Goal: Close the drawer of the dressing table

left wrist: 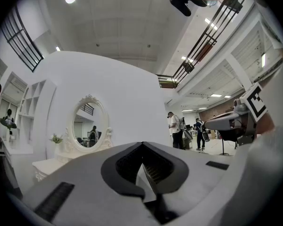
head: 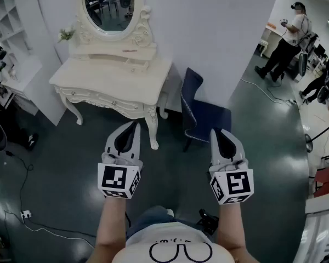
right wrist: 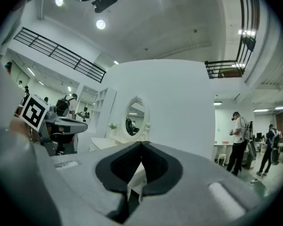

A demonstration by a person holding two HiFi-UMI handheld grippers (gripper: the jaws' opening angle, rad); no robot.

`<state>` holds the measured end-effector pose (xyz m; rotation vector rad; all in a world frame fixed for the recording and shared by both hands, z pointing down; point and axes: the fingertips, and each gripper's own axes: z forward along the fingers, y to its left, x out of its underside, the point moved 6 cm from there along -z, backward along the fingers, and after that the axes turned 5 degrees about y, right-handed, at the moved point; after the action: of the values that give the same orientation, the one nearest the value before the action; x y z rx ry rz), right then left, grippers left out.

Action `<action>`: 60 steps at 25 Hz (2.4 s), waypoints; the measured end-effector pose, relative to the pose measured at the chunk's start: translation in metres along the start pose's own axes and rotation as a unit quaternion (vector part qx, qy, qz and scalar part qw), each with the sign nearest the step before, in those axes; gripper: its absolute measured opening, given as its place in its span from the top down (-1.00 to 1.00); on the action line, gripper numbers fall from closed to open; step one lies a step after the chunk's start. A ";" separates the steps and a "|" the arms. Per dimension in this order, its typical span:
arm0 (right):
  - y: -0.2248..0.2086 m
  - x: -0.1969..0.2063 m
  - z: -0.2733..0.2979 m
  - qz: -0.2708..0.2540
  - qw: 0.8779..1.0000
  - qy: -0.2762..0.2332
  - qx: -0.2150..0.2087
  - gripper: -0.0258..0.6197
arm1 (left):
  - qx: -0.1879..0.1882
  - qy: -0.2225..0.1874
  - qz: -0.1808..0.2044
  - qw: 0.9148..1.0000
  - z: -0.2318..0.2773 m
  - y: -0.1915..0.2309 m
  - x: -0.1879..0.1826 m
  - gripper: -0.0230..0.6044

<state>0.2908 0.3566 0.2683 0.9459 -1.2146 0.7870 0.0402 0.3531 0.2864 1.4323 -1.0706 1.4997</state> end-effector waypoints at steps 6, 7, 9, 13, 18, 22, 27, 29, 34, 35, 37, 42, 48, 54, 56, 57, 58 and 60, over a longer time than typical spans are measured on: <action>-0.014 0.008 0.020 -0.012 1.000 0.003 -0.011 0.91 | -0.012 0.001 -0.006 1.000 0.018 0.006 0.011 0.93; -0.014 0.011 0.025 -0.012 1.000 0.005 -0.013 0.91 | -0.015 0.002 -0.008 1.000 0.022 0.009 0.014 0.93; -0.016 0.014 0.040 -0.010 1.000 0.006 -0.019 0.91 | -0.017 0.006 -0.010 1.000 0.034 0.017 0.019 0.93; -0.020 0.017 0.081 -0.001 1.000 0.003 -0.020 0.91 | -0.011 0.006 -0.012 1.000 0.069 0.042 0.025 0.93; -0.025 0.016 0.157 0.003 1.000 0.014 -0.011 0.91 | -0.004 0.009 -0.009 1.000 0.128 0.093 0.036 0.93; -0.025 0.011 0.223 0.007 1.000 0.015 -0.009 0.91 | 0.004 0.013 -0.015 1.000 0.178 0.142 0.040 0.93; -0.016 0.006 0.300 0.012 1.000 0.016 -0.011 0.91 | 0.015 0.030 -0.025 0.999 0.234 0.205 0.050 0.93; -0.015 0.005 0.329 0.014 1.000 0.022 -0.006 0.91 | 0.017 0.036 -0.029 0.999 0.257 0.228 0.053 0.93; -0.014 0.002 0.385 0.015 0.999 0.039 0.003 0.91 | 0.031 0.054 -0.038 0.997 0.303 0.267 0.061 0.91; -0.013 0.003 0.393 0.016 0.999 0.043 0.003 0.91 | 0.033 0.056 -0.043 0.997 0.309 0.273 0.064 0.84; -0.013 0.008 0.407 0.017 0.998 0.052 0.001 0.91 | 0.033 0.061 -0.055 0.996 0.321 0.282 0.072 0.53; -0.020 0.018 0.436 0.024 0.997 0.073 -0.002 0.91 | 0.026 0.091 -0.060 0.994 0.345 0.298 0.093 0.35; -0.035 0.044 0.480 0.032 0.995 0.093 -0.016 0.91 | 0.023 0.113 -0.079 0.990 0.375 0.310 0.121 0.35; -0.060 0.075 0.530 0.039 0.991 0.125 -0.039 0.91 | 0.035 0.134 -0.102 0.985 0.415 0.314 0.150 0.35; -0.069 0.084 0.547 0.043 0.989 0.133 -0.048 0.91 | 0.030 0.154 -0.100 0.983 0.428 0.315 0.163 0.35; -0.073 0.089 0.555 0.046 0.988 0.138 -0.052 0.91 | 0.027 0.165 -0.100 0.981 0.433 0.315 0.170 0.36; -0.076 0.094 0.562 0.049 0.987 0.143 -0.057 0.91 | 0.024 0.177 -0.100 0.979 0.439 0.315 0.178 0.35; -0.082 0.104 0.574 0.058 0.984 0.153 -0.068 0.91 | 0.017 0.201 -0.101 0.974 0.449 0.315 0.193 0.36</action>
<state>0.1510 -0.1995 0.4039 0.6207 -1.0459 0.8935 -0.1163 -0.1779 0.4650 1.1538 -0.6359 1.5761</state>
